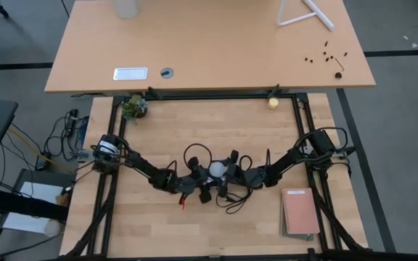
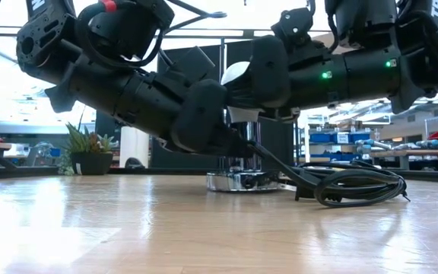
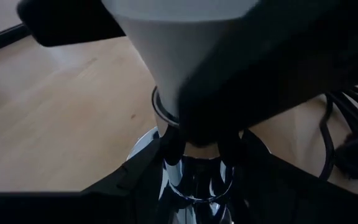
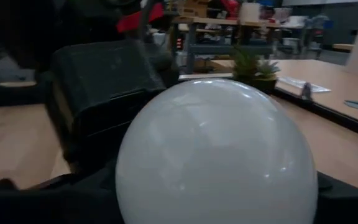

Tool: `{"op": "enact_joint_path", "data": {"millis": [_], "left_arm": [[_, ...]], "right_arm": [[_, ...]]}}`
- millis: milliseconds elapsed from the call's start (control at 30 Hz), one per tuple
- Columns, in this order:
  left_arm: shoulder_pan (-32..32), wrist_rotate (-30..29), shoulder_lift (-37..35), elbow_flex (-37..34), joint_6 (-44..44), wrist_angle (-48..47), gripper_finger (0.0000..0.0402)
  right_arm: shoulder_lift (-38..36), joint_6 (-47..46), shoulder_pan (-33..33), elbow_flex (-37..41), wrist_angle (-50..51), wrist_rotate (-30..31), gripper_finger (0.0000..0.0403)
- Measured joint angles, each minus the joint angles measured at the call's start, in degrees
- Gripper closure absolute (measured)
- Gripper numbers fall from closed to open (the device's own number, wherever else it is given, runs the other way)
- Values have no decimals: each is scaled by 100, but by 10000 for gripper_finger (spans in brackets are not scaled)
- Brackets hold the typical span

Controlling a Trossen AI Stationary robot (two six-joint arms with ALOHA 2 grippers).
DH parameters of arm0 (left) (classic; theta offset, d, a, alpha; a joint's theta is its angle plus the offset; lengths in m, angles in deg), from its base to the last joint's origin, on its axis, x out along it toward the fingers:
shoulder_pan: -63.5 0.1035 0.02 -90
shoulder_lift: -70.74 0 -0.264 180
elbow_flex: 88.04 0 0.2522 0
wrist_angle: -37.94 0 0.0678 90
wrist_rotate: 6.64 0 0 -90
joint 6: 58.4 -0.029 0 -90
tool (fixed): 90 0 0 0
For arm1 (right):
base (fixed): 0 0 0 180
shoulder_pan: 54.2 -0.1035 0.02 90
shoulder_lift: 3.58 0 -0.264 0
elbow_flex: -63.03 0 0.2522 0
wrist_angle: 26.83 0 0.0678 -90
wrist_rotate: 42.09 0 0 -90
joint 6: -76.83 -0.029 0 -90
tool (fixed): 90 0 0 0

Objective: Screw lightbulb
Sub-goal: Remove the light bulb from the lamp

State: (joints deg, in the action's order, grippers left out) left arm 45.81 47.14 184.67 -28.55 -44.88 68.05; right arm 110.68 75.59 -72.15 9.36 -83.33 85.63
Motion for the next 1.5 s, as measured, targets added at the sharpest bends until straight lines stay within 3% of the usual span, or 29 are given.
{"op": "enact_joint_path", "data": {"millis": [267,433,667,1033,1133,1233,1500], "left_arm": [[2,105,0,0,-4,-56,200],[-2,261,-1,0,-101,-40,200],[-9,487,-9,0,-144,29,199],[-76,610,-2,2,-50,1,199],[-74,612,-2,2,40,5,199],[-72,588,-2,4,44,14,199],[-63,541,2,0,36,-32,200]], "right_arm": [[-7,-96,-2,170,-72,-250,152],[-9,109,77,177,-70,-1006,151],[-11,326,364,177,-53,-2627,155],[0,210,1428,179,168,-6176,176],[7,212,1696,179,170,-6868,182],[7,165,1872,181,162,-7204,184],[5,-327,1992,182,262,-7231,158]]}}
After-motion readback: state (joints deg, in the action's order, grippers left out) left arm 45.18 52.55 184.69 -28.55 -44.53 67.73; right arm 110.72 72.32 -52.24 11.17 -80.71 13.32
